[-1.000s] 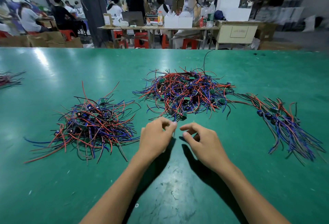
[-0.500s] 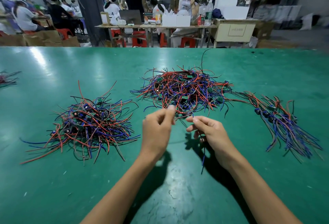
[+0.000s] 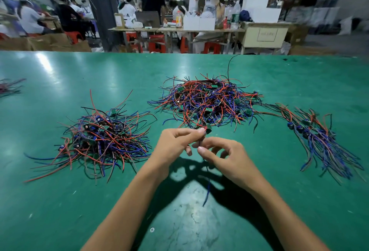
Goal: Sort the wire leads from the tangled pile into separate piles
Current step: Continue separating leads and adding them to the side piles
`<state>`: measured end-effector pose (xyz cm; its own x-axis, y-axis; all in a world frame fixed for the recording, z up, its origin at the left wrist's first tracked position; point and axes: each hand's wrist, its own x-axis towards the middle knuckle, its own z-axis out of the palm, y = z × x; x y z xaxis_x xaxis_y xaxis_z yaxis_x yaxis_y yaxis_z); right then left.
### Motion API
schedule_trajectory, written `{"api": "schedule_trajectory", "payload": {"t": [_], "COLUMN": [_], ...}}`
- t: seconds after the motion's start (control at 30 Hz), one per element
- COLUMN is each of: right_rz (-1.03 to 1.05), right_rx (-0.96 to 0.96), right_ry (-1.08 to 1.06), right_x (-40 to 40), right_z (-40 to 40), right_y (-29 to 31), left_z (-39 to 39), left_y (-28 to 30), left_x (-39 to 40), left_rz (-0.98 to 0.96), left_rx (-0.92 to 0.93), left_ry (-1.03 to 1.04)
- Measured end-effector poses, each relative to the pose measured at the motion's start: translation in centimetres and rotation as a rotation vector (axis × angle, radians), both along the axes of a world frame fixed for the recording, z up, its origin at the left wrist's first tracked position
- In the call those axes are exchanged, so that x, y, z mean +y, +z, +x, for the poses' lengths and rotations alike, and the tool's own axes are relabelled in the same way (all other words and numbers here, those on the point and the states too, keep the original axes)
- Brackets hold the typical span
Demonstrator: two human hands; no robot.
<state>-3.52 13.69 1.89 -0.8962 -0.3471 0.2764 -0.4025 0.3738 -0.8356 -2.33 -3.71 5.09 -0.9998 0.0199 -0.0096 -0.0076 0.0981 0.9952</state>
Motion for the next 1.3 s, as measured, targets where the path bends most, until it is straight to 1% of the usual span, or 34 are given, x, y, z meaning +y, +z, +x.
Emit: {"api": "schedule_trajectory", "payload": {"t": [0.07,0.1,0.17,0.23,0.27,0.33,0.4,0.47,0.53,0.67,0.73,0.87,0.97,1.03,1.13,1.3], "right_rz": [0.011,-0.029,-0.191,-0.354,-0.396,-0.437,-0.489,-0.522,-0.533,-0.665,-0.682,-0.719,-0.759,-0.778,-0.762,-0.722], "right_rx": [-0.045,-0.090,-0.203,-0.319,-0.334,-0.304,-0.310,-0.317,-0.280,-0.263,-0.230,-0.153,-0.124,-0.102,-0.062,-0.033], "right_ry": [-0.051,-0.092,-0.152,-0.129,-0.099,-0.048,-0.034,-0.058,-0.096,-0.118,-0.144,-0.201,-0.257,-0.291,-0.335,-0.396], "right_x": [0.1,0.2,0.1,0.0,0.0,0.2,0.5,0.8,0.8,0.8,0.9,0.9,0.9,1.0,0.9,1.0], "right_z": [0.1,0.0,-0.1,-0.2,-0.3,-0.4,-0.4,-0.4,-0.5,-0.6,-0.7,-0.8,-0.9,-1.0,-1.0,-1.2], "right_y": [0.1,0.3,0.7,1.4,1.5,1.7,1.8,1.9,1.9,1.7,1.7,1.6,1.6,1.5,1.4,1.4], "left_z": [0.1,0.2,0.4,0.7,0.8,0.9,0.9,0.8,0.8,0.9,1.0,1.1,1.0,1.0,1.1,1.3], "left_y": [0.4,0.6,0.8,0.8,0.7,0.5,0.5,0.4,0.4,0.2,0.0,0.1,0.1,0.0,-0.2,-0.3], "left_x": [-0.2,-0.3,-0.4,-0.2,0.0,0.4,0.7,0.9,1.1,1.8,2.1,2.1,1.7,1.4,1.4,1.6], "left_rz": [0.067,0.060,-0.014,-0.056,-0.066,-0.096,-0.112,-0.092,-0.051,0.045,0.105,0.202,0.260,0.234,0.143,0.044], "left_rx": [0.038,0.063,0.104,0.119,0.119,0.121,0.125,0.130,0.129,0.019,-0.050,-0.110,-0.115,-0.098,-0.092,-0.168], "left_ry": [-0.010,-0.017,-0.060,-0.154,-0.194,-0.212,-0.184,-0.160,-0.141,-0.110,-0.102,-0.206,-0.251,-0.250,-0.258,-0.348]}}
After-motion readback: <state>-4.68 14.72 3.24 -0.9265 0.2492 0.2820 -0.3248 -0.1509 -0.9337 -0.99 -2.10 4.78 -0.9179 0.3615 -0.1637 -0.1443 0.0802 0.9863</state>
